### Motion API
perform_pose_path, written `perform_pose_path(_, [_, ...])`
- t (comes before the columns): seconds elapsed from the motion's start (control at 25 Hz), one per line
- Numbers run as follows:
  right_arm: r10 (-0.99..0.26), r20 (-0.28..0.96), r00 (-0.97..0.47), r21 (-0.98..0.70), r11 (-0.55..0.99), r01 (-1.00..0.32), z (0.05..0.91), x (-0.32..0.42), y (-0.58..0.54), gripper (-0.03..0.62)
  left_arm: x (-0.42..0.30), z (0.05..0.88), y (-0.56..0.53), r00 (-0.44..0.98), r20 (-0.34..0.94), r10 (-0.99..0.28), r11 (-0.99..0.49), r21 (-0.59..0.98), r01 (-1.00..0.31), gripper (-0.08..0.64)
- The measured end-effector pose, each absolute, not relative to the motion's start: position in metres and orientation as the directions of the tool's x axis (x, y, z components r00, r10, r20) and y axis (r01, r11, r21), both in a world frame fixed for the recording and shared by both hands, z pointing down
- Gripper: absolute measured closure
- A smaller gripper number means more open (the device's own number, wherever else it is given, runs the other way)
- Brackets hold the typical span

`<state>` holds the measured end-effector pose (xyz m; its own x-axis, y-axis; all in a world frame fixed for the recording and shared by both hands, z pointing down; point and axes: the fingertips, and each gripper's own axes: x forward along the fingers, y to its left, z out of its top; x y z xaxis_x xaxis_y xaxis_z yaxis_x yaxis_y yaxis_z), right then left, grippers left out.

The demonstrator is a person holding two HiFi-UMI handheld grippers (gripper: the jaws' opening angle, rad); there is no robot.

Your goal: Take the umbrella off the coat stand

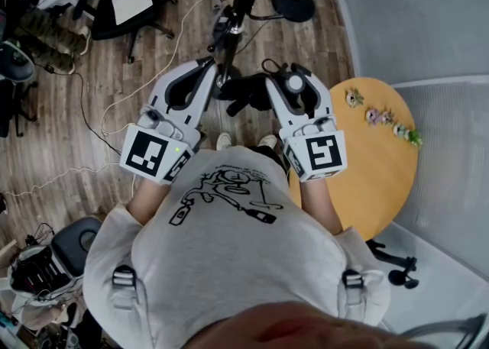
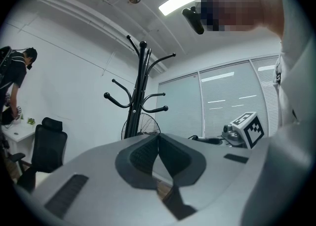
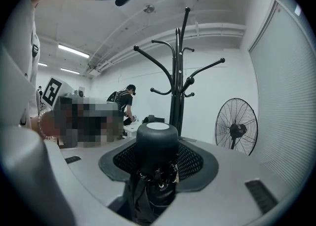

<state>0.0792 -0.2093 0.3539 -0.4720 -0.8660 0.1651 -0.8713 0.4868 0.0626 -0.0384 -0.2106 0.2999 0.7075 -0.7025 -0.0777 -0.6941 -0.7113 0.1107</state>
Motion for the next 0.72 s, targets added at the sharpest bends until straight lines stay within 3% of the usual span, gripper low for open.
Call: perform_pose_path(0.72, [-0.873, 0.165, -0.460, 0.083, 0.477, -0.875, 0.3504, 0.0838, -0.2088, 0.376, -0.0406, 0.2986, -0.2057, 0.704, -0.075, -0.707, -0.707, 0.111, -0.698, 0.551])
